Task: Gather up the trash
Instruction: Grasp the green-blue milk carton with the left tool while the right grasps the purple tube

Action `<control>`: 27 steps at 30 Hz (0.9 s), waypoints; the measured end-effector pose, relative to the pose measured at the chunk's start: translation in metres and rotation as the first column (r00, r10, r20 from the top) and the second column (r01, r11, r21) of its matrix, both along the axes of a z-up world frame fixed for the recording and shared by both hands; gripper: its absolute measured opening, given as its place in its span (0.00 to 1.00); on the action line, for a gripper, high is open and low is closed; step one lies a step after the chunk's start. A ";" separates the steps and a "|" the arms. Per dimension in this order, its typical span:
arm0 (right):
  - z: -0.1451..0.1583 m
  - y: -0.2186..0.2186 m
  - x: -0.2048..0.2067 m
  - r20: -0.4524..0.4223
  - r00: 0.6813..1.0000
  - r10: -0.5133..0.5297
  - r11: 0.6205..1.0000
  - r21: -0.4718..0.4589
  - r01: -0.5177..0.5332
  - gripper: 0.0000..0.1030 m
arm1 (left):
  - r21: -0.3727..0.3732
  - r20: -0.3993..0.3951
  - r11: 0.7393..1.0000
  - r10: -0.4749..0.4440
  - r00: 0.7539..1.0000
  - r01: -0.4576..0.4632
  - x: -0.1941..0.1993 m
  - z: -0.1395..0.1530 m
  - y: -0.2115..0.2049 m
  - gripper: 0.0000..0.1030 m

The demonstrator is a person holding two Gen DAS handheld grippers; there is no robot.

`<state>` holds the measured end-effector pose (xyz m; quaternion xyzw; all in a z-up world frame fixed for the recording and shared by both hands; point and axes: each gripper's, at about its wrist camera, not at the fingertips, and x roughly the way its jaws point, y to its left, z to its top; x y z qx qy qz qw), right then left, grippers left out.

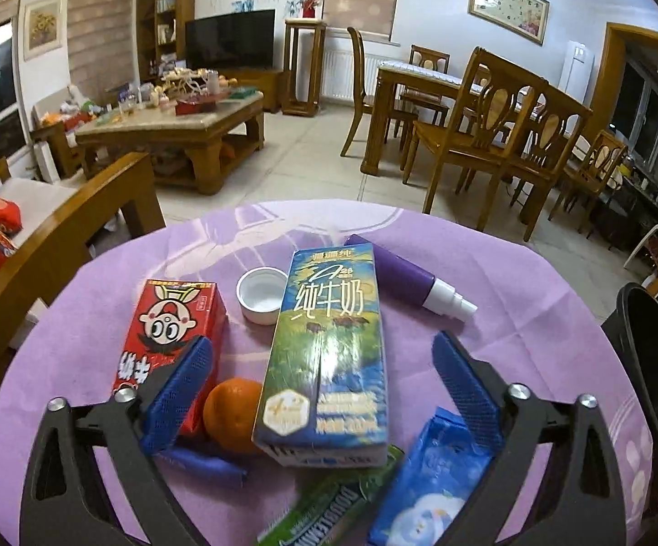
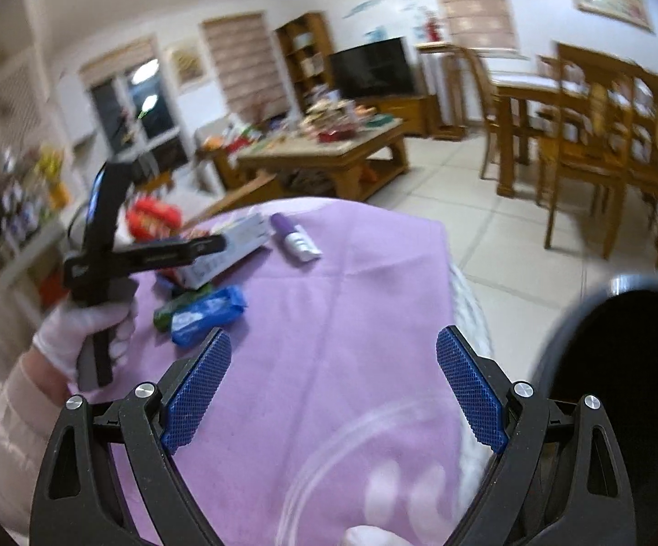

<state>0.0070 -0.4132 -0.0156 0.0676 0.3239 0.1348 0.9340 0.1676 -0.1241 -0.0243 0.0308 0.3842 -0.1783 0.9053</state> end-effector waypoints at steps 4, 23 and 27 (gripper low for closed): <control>0.012 0.035 0.037 -0.016 0.995 0.102 0.988 -0.118 -0.104 0.88 | 0.002 -0.035 1.000 -0.026 0.999 0.026 0.004 -0.013 -0.001 0.53; -0.040 0.143 0.241 -0.228 0.960 0.160 0.949 -0.233 -0.214 0.55 | -0.151 0.086 0.988 0.031 0.996 -0.018 -0.018 0.012 0.037 0.47; -0.054 0.152 0.255 -0.266 0.951 0.156 0.948 -0.229 -0.220 0.44 | -0.173 0.087 0.985 0.045 0.995 -0.029 -0.018 0.015 0.040 0.47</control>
